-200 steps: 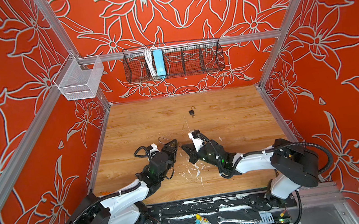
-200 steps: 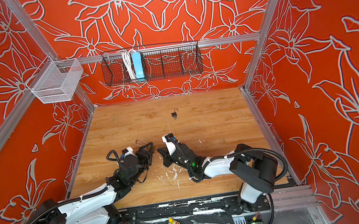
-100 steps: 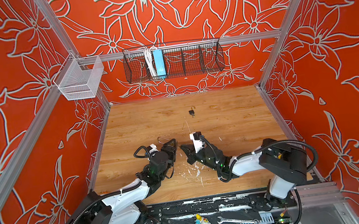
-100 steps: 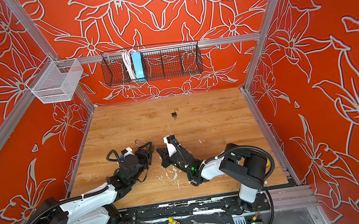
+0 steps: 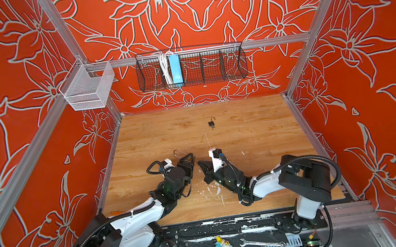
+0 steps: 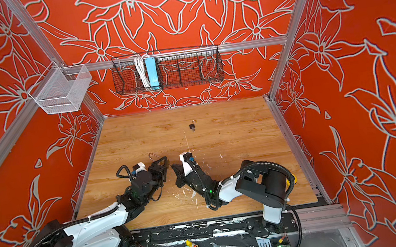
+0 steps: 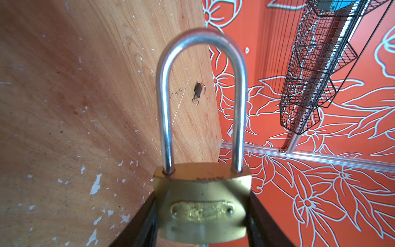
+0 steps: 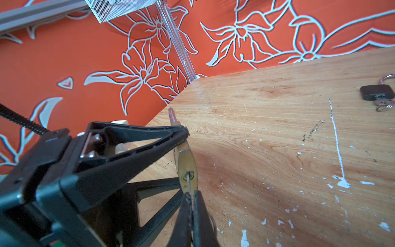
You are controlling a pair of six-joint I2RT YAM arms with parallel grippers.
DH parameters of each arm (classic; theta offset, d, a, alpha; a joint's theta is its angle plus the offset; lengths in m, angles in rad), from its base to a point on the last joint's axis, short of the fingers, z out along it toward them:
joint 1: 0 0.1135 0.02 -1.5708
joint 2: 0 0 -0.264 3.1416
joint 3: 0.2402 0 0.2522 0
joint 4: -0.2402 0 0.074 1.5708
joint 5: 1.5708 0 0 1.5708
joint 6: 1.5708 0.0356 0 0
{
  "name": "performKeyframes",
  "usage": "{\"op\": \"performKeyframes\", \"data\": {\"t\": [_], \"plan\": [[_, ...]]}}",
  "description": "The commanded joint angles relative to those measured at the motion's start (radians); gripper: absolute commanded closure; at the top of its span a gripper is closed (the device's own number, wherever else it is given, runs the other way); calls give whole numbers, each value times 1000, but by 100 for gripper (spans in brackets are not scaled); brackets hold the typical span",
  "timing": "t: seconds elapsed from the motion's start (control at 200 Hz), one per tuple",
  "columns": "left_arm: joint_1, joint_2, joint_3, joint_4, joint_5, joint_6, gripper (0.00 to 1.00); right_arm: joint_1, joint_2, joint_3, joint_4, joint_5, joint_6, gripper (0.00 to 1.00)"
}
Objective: Unlock with the key
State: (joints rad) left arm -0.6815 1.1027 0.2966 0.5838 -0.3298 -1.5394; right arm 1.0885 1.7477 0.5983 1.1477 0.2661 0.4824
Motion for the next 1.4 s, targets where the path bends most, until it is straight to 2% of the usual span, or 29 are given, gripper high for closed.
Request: {"op": "performKeyframes", "data": {"t": [0.0, 0.48, 0.771, 0.916, 1.041, 1.196, 1.391], "plan": [[-9, 14, 44, 53, 25, 29, 100, 7, -68, 53, -25, 24, -25, 100], [-9, 7, 43, 43, 28, 0, 100, 23, -55, 127, -62, 27, -39, 100], [-9, -17, 13, 95, 61, -72, 100, 54, 25, 119, 46, 25, -64, 100], [-9, -69, 27, 62, 110, -72, 100, 57, 44, 102, 98, 18, -99, 100], [-9, -106, 50, 6, 121, -36, 100, 58, 33, 109, 77, 9, -126, 100], [-9, -105, 33, 52, 131, -56, 100, 58, 29, 91, 80, 21, -158, 100], [-9, -106, 51, 18, 147, -37, 100, 62, 23, 92, 72, 18, -174, 100]]}}
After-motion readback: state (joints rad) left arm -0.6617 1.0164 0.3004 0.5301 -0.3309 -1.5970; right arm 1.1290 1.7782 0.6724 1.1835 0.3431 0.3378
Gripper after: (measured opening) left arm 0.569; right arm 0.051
